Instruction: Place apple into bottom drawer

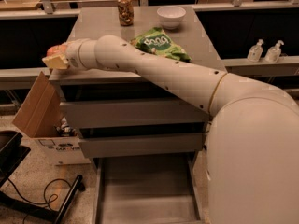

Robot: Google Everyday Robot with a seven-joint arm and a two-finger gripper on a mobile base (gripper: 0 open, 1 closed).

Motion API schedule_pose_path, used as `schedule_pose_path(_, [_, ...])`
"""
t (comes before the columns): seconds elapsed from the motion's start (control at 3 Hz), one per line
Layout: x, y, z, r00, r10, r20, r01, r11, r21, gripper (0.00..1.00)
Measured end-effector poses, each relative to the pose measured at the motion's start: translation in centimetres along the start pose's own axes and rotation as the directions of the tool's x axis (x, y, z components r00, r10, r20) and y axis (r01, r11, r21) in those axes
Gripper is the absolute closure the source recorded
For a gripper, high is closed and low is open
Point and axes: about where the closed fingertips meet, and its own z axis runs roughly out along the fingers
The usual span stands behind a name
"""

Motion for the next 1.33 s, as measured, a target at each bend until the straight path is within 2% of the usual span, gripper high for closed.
schedule_pose_path(0.33, [-1.0,2.6,-2.1,1.0,-0.019,-0.018,0.019,0.9997,-0.018,1.0])
schedule_pose_path(0.67, [-3.4,7.9,-7.7,1.0,-0.024,0.001,0.024,0.9996,-0.014,1.0])
schedule_pose_path(1.0, [-1.4,12.4,-11.5,1.0,0.004,0.025,-0.004,0.9999,0.013,1.0])
schedule_pose_path(1.33, [6.3,16.6,-13.6,0.998,0.062,-0.021,-0.062,0.9981,-0.007,1.0])
